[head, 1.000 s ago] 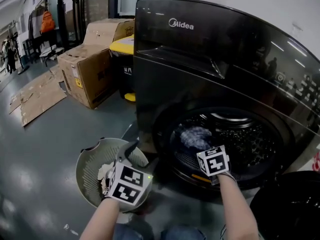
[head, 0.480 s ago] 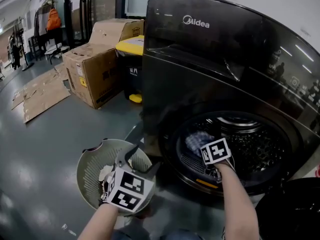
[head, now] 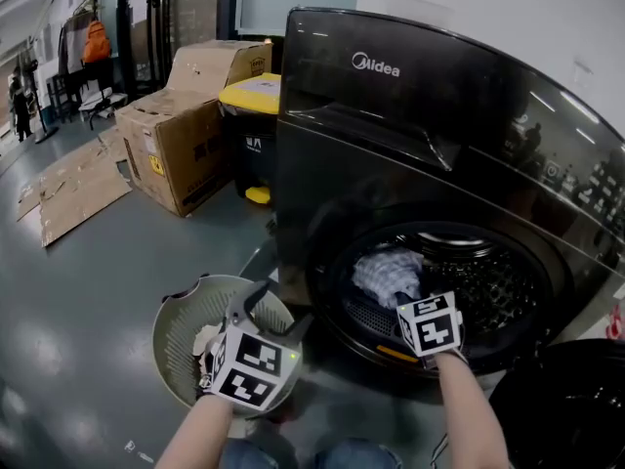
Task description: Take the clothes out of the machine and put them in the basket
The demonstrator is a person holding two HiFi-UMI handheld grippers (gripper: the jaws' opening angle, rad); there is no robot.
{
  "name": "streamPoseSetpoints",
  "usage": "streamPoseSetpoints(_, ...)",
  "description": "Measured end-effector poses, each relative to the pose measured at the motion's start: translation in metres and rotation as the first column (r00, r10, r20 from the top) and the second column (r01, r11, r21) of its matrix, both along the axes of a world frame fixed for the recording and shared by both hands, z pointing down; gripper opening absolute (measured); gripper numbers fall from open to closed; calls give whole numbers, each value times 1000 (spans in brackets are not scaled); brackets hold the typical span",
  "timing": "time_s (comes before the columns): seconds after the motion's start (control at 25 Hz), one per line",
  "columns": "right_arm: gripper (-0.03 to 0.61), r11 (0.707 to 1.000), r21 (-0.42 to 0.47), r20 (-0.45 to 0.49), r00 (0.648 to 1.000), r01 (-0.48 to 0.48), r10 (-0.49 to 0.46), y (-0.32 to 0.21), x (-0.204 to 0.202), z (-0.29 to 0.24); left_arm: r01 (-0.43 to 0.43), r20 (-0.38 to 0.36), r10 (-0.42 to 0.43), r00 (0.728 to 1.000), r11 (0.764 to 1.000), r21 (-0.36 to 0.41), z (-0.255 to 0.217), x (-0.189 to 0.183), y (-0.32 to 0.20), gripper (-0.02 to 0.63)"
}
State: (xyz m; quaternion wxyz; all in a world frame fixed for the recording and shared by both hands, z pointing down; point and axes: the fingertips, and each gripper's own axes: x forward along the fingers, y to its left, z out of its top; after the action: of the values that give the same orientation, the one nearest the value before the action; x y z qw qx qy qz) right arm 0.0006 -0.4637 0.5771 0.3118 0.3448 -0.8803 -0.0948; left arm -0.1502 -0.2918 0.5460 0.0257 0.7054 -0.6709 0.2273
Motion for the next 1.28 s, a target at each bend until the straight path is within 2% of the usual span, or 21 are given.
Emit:
streamPoseSetpoints(0.28,107,990,144,166,986,-2,-22,55,28,-74,-33,-9,34,999,999,39,-23,15,-2,305)
streamPoseSetpoints(0.52,109,974,226,261,962,15,-75,94,35,-127,-34,-23,35,999,998,53,-35,18,-2,305)
streamPoseSetpoints(0.68,109,972,227,310,942,60,-130,112,28,-149,-35,-20,36,999,998,55,-37,13,-5,305)
streamPoseSetpoints(0.92,109,963,210,320,919,168,-230,155,15,-168,-14,-9,14,1000,998,64,-46,6,8,305)
streamPoseSetpoints(1.08,109,944,213,332,890,250,-311,186,-1,-176,28,-8,-27,1000,997,74,-52,-12,20,305)
streamPoseSetpoints(1.28,109,930,181,374,852,319,-365,200,-38,-179,100,-5,-100,995,992,82,-61,-48,44,305)
